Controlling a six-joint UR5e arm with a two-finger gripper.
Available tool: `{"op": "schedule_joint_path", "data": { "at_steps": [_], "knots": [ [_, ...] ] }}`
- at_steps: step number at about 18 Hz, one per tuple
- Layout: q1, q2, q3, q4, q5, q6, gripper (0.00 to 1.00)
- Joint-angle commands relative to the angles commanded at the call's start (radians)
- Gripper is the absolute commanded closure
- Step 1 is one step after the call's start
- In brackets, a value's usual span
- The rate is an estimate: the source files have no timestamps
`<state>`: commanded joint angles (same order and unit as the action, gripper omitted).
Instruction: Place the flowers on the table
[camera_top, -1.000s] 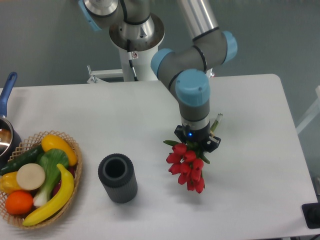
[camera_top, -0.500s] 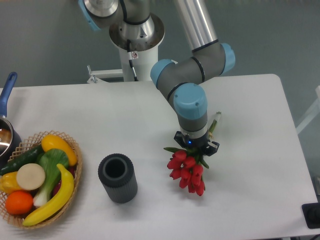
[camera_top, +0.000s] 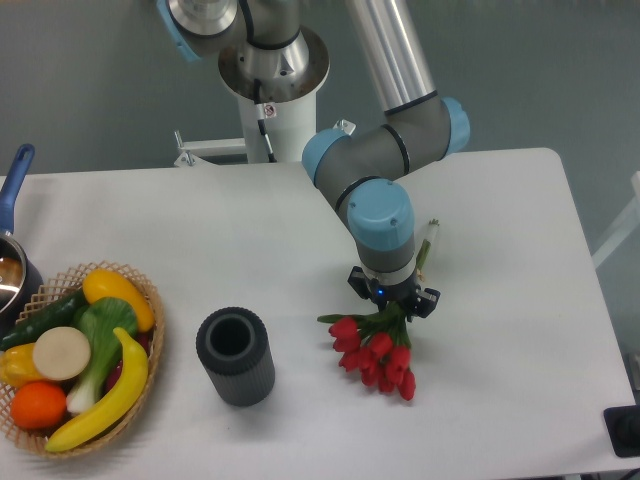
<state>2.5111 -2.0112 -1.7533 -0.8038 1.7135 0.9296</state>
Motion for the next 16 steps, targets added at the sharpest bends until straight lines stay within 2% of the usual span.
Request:
{"op": "schedule_joint_path", "data": {
  "at_steps": [2, 5, 9, 13, 14, 16],
  "knots": [
    [0.009, 0.025, 0.005, 0.002, 0.001, 0.0, 0.0],
    [0.061, 0.064, 0.037, -0.002, -0.006, 0.005, 0.0],
    [0.147, 0.078, 0.075, -0.023, -0.067, 0.188, 0.0],
    [0.187, 0.08, 0.107, -0.148, -0.084, 0.346, 0.0],
    [0.204, 0.095, 0.112, -0.173, -0.098, 0.371, 0.0],
    [0.267, 0.104, 0.115, -0.195, -0.181, 0.434, 0.0]
  ]
}}
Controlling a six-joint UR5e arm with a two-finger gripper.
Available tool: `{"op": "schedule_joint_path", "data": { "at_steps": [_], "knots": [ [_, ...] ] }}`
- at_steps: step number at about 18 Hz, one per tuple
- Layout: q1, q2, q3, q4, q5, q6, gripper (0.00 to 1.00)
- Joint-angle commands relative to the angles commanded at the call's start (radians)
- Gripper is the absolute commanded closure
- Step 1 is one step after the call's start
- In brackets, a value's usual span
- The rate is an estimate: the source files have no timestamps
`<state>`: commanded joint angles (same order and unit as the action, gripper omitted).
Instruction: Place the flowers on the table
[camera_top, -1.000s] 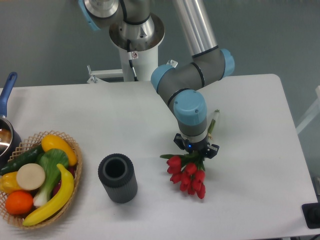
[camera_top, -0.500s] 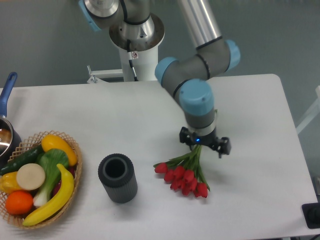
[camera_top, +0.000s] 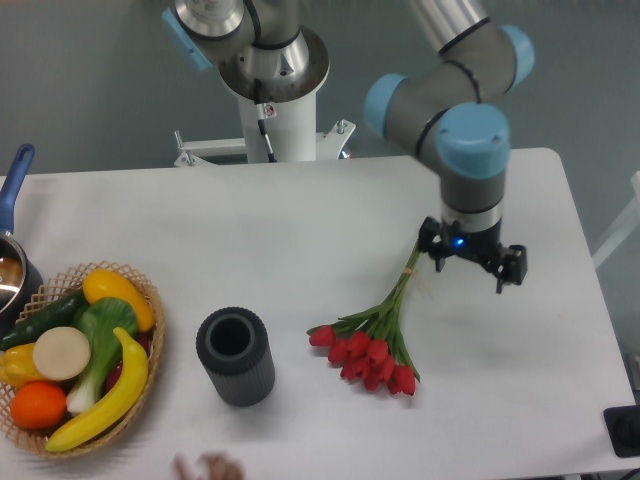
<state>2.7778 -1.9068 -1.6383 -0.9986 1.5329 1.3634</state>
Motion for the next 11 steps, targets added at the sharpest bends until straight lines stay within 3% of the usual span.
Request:
{"op": "schedule_joint_path", "data": {
  "at_steps": [2, 6, 11],
  "knots": [
    [0.067, 0.012, 0.0, -0.012, -0.075, 0.096, 0.0],
    [0.15, 0.02, 0.0, -0.051, -0.103, 0.336, 0.0],
    [0.16, 0.031, -0.005, -0.051, -0.139, 0.353, 0.0]
  ]
}}
